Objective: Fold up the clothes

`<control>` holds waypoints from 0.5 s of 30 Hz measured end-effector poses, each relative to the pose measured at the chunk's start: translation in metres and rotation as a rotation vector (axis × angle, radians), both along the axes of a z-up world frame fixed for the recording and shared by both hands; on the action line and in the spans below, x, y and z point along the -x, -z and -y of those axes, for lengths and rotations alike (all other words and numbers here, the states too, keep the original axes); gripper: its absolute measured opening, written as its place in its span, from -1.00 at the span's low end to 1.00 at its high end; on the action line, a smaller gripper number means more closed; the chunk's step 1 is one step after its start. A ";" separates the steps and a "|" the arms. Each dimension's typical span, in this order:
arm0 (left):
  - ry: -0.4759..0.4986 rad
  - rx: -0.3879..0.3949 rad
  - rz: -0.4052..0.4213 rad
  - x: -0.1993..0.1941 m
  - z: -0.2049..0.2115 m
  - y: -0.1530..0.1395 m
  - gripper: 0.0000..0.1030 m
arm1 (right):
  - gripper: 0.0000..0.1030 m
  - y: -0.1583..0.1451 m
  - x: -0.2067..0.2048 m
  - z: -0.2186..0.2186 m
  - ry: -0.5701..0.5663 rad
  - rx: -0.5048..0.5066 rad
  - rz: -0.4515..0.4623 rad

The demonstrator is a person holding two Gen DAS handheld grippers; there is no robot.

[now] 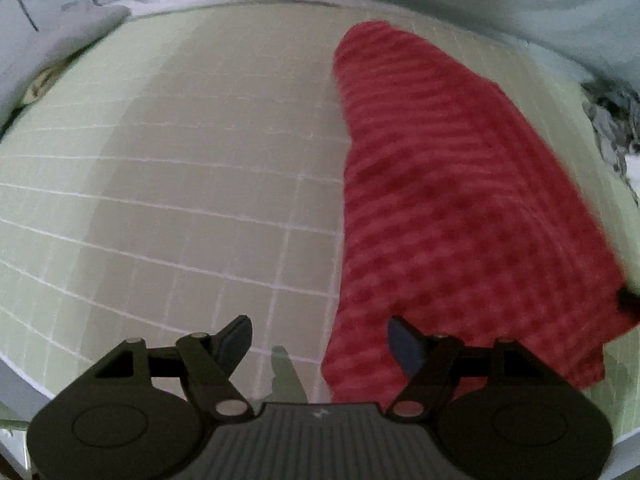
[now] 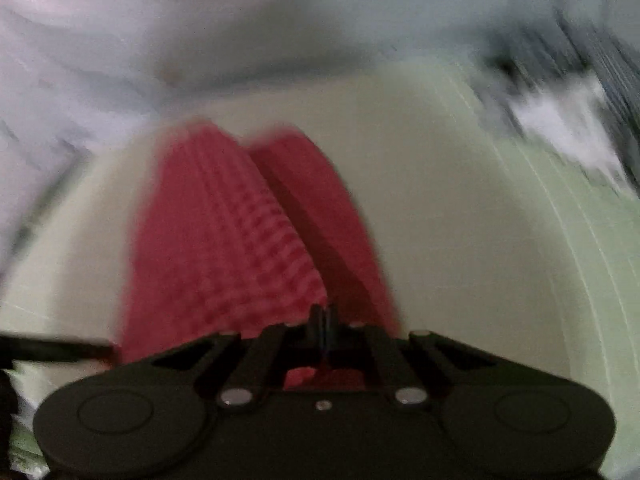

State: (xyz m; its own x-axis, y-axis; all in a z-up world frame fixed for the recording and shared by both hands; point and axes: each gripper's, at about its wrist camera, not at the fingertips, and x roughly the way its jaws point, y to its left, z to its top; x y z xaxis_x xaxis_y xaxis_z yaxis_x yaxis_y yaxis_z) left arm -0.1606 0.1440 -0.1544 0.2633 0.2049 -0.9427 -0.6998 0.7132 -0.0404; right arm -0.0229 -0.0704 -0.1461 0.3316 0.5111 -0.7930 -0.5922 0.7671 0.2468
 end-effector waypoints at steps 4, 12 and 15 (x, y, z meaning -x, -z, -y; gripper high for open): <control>0.064 -0.022 0.005 -0.011 0.013 -0.002 0.47 | -0.98 -0.013 0.009 0.028 0.045 -0.005 0.044; 0.078 -0.024 -0.026 -0.015 0.009 -0.002 0.47 | -0.34 0.019 -0.001 0.029 0.049 0.170 0.002; 0.042 -0.047 -0.006 -0.014 0.000 -0.014 0.47 | 0.34 0.001 -0.005 0.006 0.012 0.135 0.129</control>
State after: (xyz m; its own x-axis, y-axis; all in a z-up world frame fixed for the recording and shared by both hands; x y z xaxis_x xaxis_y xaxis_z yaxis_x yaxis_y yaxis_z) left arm -0.1469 0.1439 -0.1409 0.2668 0.2381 -0.9339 -0.6691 0.7432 -0.0017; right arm -0.0177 -0.0759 -0.1469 0.4406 0.3981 -0.8046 -0.6025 0.7956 0.0637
